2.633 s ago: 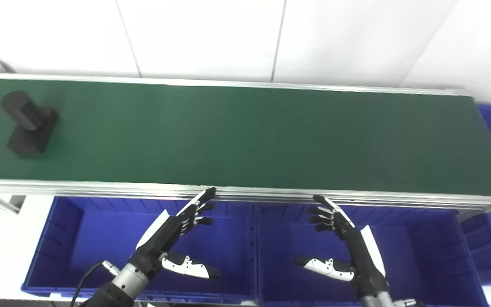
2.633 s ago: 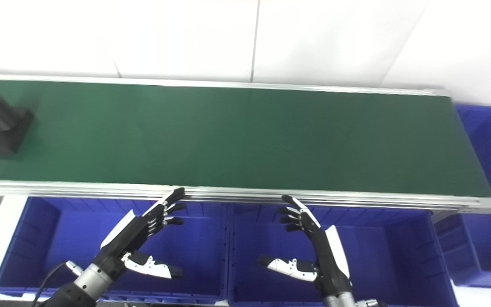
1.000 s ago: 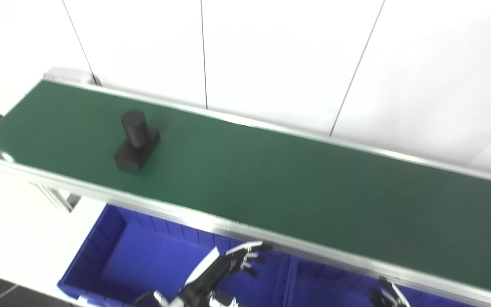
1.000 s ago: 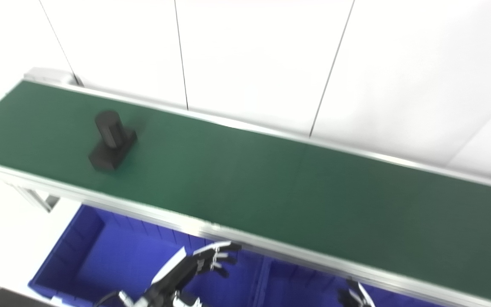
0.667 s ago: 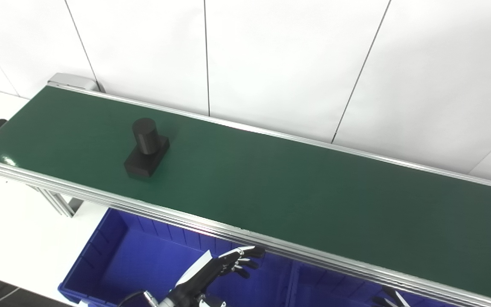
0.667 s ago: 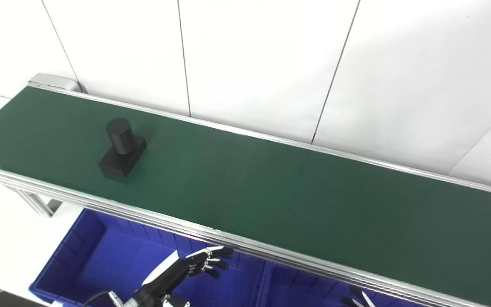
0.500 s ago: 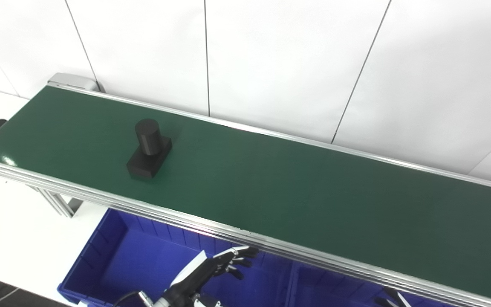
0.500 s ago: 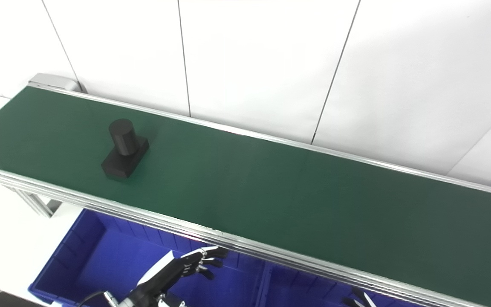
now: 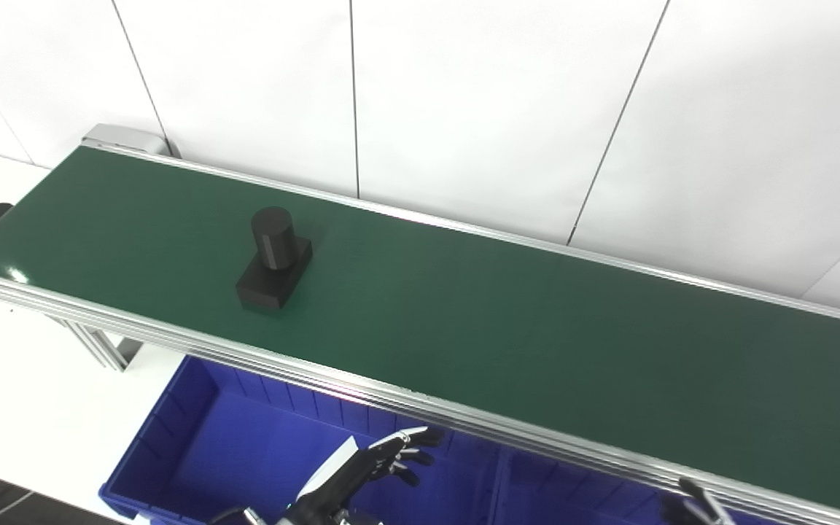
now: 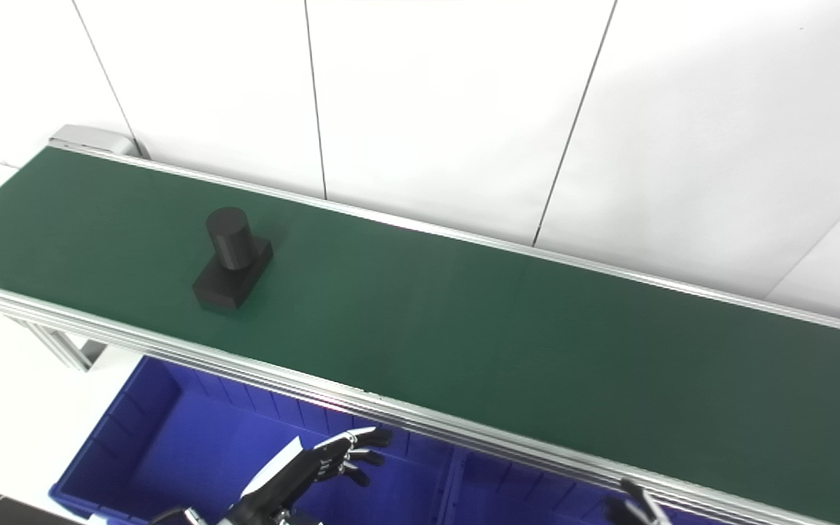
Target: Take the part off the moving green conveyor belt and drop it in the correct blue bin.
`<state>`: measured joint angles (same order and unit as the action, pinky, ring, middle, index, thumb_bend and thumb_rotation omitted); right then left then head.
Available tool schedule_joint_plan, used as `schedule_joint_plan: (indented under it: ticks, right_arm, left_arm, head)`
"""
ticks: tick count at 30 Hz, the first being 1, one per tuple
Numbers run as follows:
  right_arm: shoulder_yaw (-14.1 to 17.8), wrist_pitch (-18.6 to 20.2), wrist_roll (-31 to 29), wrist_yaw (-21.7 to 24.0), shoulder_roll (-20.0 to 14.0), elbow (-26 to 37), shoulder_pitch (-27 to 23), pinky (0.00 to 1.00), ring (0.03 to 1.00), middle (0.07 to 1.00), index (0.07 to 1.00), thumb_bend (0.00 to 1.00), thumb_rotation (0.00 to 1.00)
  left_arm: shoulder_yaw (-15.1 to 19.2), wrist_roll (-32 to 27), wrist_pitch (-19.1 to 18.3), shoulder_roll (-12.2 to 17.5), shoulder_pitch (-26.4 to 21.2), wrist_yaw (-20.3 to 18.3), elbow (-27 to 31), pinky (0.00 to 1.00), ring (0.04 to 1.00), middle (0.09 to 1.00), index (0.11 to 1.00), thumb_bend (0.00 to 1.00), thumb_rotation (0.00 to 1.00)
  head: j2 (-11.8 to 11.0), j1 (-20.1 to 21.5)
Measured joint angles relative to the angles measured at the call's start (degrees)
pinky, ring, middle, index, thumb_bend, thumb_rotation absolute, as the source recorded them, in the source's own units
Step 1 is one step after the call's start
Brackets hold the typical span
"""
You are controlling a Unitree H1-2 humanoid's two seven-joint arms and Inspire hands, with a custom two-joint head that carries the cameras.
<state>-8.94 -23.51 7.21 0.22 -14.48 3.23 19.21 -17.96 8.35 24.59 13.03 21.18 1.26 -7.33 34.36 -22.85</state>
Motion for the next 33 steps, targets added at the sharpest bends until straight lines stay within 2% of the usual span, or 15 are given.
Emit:
schedule_joint_plan:
  ticks: [2, 5, 9, 18, 24, 26, 33]
  right_arm:
    - [0.01, -0.05, 0.08, -0.31, 0.24, 2.91, -0.1, 0.76, 0.749, 0.772, 0.868, 0.8, 0.35]
    - [0.19, -0.21, 0.27, -0.26, 0.88, 6.23, -0.89, 0.77, 0.754, 0.77, 0.869, 0.8, 0.34]
    - [0.34, -0.22, -1.52, 1.34, 0.89, 8.64, -3.31, 0.77, 0.743, 0.765, 0.869, 0.78, 0.32]
    - [1.17, 0.57, -3.16, 3.55, 1.4, 11.7, -8.43, 0.73, 0.725, 0.754, 0.864, 0.78, 0.35]
    - [1.25, 6.77, 1.38, 4.7, 2.71, 13.56, -12.02, 0.7, 0.723, 0.758, 0.865, 0.75, 0.37]
    - [1.19, 9.01, 2.84, 5.52, 3.05, 13.49, -14.04, 0.7, 0.721, 0.753, 0.859, 0.75, 0.35]
    - [-0.86, 16.78, 8.2, 7.96, 4.6, 12.54, -20.66, 0.66, 0.738, 0.783, 0.851, 0.77, 0.35]
  left_arm:
    - [-0.11, 0.1, 0.0, 0.1, 0.03, 0.18, 0.0, 0.67, 0.803, 0.881, 0.87, 0.94, 0.22]
    - [-0.27, 0.18, 0.0, 0.14, 0.04, 0.28, 0.0, 0.67, 0.802, 0.883, 0.873, 0.95, 0.23]
    - [-0.49, 0.15, 0.0, 0.15, -0.01, 0.3, 0.0, 0.68, 0.815, 0.884, 0.87, 0.94, 0.21]
    - [-1.31, 0.41, 0.0, 0.14, -0.45, 0.82, 0.0, 0.66, 0.799, 0.876, 0.871, 0.92, 0.19]
    - [-1.91, 0.66, 0.02, 0.08, -1.21, 1.04, -0.45, 0.67, 0.8, 0.875, 0.865, 0.93, 0.21]
    - [-1.98, 0.97, 0.02, 0.07, -1.59, 1.29, -0.84, 0.66, 0.8, 0.879, 0.864, 0.93, 0.21]
    - [-2.39, 0.95, 0.02, 0.12, -1.54, 1.61, -1.13, 0.65, 0.788, 0.877, 0.861, 0.92, 0.2]
  head:
    - [0.44, 0.18]
    - [0.62, 0.52]
    - [0.62, 0.79]
    - [0.79, 0.62]
    - [0.62, 0.7]
    - [0.53, 0.79]
    - [0.88, 1.32]
